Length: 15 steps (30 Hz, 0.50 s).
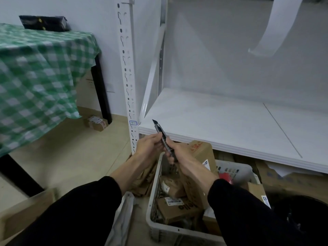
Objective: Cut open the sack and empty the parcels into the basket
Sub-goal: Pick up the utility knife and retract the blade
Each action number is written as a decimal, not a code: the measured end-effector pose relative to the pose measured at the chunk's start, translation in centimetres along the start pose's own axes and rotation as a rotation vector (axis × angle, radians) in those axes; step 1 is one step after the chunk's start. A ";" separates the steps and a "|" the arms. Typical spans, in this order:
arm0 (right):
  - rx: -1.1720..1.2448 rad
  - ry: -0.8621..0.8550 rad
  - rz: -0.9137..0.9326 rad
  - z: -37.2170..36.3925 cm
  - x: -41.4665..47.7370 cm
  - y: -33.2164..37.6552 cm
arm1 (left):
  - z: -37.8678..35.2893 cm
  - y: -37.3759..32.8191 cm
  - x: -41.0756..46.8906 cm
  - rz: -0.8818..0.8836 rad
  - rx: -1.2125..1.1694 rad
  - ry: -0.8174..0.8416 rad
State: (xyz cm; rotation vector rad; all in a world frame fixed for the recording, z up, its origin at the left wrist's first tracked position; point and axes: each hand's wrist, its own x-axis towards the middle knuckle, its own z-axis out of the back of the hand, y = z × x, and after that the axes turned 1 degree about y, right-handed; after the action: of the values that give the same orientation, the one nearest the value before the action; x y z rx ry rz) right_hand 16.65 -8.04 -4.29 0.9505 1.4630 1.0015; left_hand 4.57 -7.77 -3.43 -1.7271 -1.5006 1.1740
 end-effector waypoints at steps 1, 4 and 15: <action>-0.007 0.003 -0.004 0.0 0.0 -0.1 | 0.0 0.1 0.1 0.029 0.002 0.026; 0.008 0.028 0.007 0.0 0.0 0.0 | 0.0 0.5 0.5 0.064 0.024 0.075; -0.005 0.028 0.043 0.0 -0.5 -0.3 | 0.0 1.2 0.7 0.028 0.040 0.049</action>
State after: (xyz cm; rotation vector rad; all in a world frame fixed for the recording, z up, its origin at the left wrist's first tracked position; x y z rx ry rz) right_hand 16.71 -8.64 -4.44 0.9712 1.4679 1.0533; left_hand 5.17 -7.35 -4.64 -1.7424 -1.4186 1.1593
